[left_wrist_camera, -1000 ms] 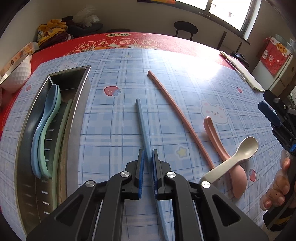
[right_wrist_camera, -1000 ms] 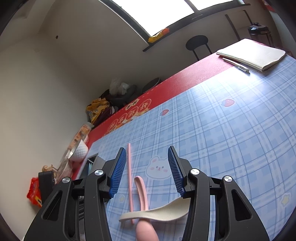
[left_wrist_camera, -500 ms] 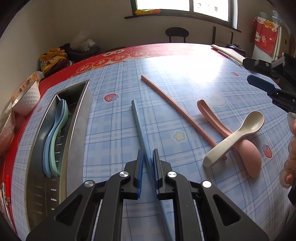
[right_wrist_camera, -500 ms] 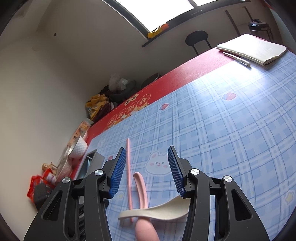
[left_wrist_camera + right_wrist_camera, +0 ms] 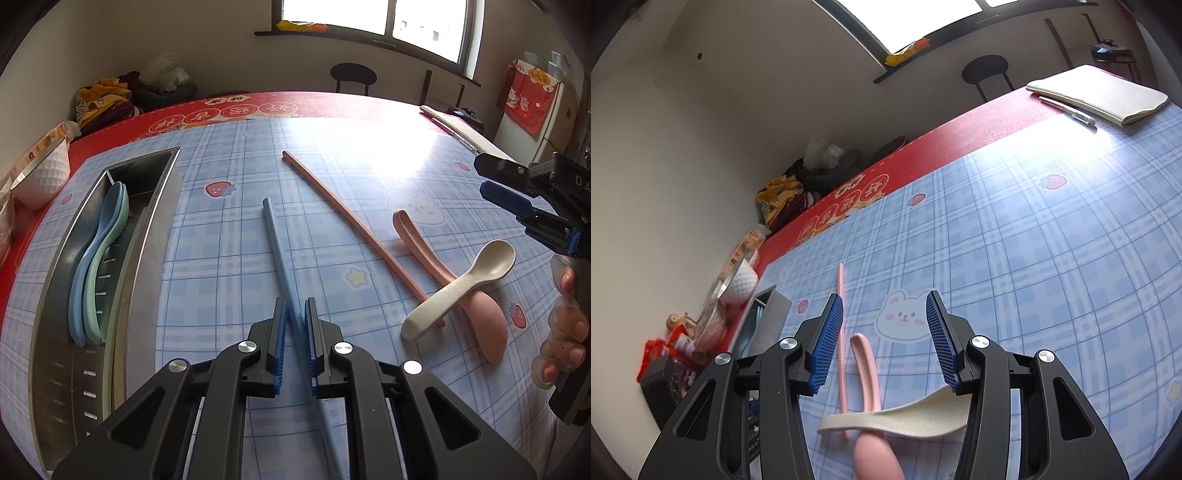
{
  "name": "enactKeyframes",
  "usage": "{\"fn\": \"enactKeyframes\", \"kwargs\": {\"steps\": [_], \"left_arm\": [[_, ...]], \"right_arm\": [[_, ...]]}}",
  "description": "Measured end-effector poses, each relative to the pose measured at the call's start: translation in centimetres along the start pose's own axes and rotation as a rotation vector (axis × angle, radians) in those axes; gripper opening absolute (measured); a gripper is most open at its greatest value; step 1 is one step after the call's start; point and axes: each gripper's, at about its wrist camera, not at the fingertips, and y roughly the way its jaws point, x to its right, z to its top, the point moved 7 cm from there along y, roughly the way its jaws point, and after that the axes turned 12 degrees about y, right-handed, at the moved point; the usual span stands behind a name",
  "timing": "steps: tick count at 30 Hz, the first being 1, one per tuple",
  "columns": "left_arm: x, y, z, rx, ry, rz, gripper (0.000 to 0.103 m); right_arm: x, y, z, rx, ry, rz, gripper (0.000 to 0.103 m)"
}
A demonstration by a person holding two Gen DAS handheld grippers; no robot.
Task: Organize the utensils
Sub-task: 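Lower the open right gripper toward the white spoon handle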
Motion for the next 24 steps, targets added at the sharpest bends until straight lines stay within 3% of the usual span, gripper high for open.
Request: {"fn": "enactKeyframes", "kwargs": {"steps": [5,14,24], "left_arm": [[-0.9,0.0,-0.1,0.019,-0.068,-0.058,0.007],[-0.8,-1.8,0.3,0.117,-0.066,-0.044,0.007],[-1.1,-3.0,0.4,0.182,-0.087,-0.069,0.007]], "right_arm": [[0.0,0.8,-0.4,-0.012,-0.025,-0.026,0.046],[0.7,-0.6,-2.1,-0.048,0.016,-0.051,0.046],[2.3,-3.8,-5.9,-0.116,0.181,-0.039,0.046]]}}
